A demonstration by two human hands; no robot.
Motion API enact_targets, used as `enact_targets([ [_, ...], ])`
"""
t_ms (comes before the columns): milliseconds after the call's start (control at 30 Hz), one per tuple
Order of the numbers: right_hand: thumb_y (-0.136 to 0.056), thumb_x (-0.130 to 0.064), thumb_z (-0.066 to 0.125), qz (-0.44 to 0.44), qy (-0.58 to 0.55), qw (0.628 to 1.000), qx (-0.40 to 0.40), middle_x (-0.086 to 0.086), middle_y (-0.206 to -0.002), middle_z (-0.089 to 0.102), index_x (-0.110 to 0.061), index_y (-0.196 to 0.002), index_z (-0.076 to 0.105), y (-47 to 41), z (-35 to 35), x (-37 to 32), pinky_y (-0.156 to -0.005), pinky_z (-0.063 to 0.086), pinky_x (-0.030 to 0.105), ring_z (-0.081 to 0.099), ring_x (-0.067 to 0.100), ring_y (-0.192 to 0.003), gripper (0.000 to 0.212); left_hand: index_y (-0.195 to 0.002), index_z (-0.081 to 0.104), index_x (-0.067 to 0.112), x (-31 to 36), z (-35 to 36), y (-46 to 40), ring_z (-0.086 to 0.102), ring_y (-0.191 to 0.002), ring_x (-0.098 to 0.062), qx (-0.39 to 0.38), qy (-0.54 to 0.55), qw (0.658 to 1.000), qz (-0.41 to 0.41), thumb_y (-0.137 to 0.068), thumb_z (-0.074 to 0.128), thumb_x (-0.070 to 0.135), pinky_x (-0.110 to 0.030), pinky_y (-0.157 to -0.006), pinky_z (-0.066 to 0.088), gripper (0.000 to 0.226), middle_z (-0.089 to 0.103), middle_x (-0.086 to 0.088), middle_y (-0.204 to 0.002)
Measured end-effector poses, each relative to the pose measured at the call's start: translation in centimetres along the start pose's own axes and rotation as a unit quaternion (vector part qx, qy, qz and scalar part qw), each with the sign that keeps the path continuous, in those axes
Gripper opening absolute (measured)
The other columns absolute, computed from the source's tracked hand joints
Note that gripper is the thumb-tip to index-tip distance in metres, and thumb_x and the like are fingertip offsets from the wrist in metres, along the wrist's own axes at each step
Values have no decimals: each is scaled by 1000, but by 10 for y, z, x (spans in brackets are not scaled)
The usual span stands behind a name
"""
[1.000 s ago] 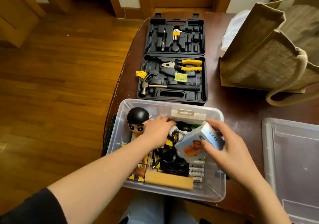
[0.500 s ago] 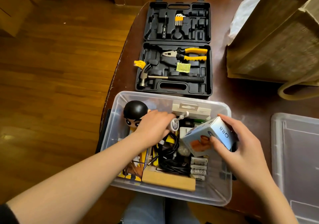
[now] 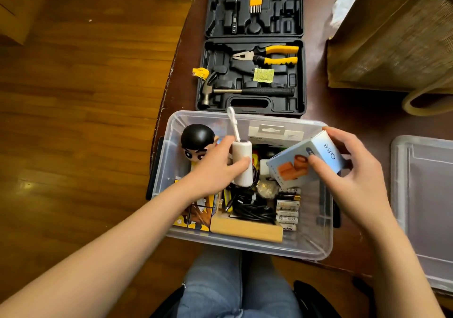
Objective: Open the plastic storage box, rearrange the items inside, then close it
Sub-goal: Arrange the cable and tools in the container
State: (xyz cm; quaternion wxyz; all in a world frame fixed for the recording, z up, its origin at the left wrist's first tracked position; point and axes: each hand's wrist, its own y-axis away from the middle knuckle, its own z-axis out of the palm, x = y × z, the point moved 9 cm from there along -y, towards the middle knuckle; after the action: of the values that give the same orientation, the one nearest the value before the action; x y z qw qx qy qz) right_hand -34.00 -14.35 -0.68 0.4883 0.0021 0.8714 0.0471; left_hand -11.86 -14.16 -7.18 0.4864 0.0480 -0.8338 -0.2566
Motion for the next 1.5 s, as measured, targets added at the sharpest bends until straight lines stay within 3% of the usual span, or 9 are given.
enact_targets([
  [200,-85,-24,67,-17,-5,999,49,-35,-108,47,-32,-122,48,0,-9,-6,-79,41,16,45,-20,-101,43,-117,43,21,-4,39,10,57,-86,-21,-101,-193,976,-4,-89,60,39,-37,-71,49,38,60,-2,-99],
  [300,-85,-22,67,-20,-8,998,57,-22,-111,51,-25,-126,49,-1,-11,-6,-78,46,21,45,-18,-101,44,-135,40,24,-1,46,4,54,-100,-21,-107,-247,963,-3,-90,61,37,-33,-81,46,52,57,-3,-119],
  [467,-85,-20,66,-37,9,998,47,-11,-117,54,-24,-127,49,-2,-11,-9,-78,37,-1,48,-11,-102,45,-122,62,26,9,66,1,58,-95,-13,-181,-221,958,10,-94,55,21,-28,-82,47,29,64,3,-112],
  [633,-85,-23,65,-38,16,999,34,-10,-120,54,-21,-129,49,-2,-12,-10,-81,37,1,47,-2,-107,47,-114,61,21,30,48,-12,55,-104,-18,-20,-240,969,58,-92,54,17,-35,-83,48,23,59,3,-107],
  [767,-84,-21,67,-54,36,998,19,-11,-120,52,-19,-131,47,0,-11,-17,-86,38,7,46,-1,-108,51,-141,39,13,25,70,-29,39,-123,-25,-67,-345,935,48,-88,62,26,-42,-97,44,59,36,-4,-140],
  [900,-84,-20,67,-60,46,997,17,-12,-120,51,-18,-132,47,3,-15,-20,-87,39,12,46,-1,-109,52,-138,37,10,20,85,-35,46,-110,-34,-62,-382,921,47,-89,57,28,-45,-86,47,56,22,-9,-141],
  [1233,-83,-21,68,-59,60,996,18,-10,-122,52,-20,-131,47,4,-19,-26,-88,42,20,47,1,-109,52,-126,51,29,17,74,-49,57,-98,-27,-79,-346,934,28,-71,73,48,-33,-73,47,61,51,-4,-103],
  [1400,-81,-18,70,-64,90,994,24,-15,-116,46,-17,-130,47,5,-19,-32,-81,44,23,44,-2,-103,54,-133,43,20,31,55,-35,60,-99,-26,-14,-303,949,83,-71,75,32,-37,-76,52,71,62,-6,-112],
  [1500,-80,-20,71,-60,107,992,33,-10,-114,50,-16,-128,50,2,-20,-34,-78,43,21,43,-4,-98,52,-118,46,17,35,45,-25,59,-96,-26,-14,-301,950,87,-73,72,26,-36,-70,49,52,62,-5,-107],
])
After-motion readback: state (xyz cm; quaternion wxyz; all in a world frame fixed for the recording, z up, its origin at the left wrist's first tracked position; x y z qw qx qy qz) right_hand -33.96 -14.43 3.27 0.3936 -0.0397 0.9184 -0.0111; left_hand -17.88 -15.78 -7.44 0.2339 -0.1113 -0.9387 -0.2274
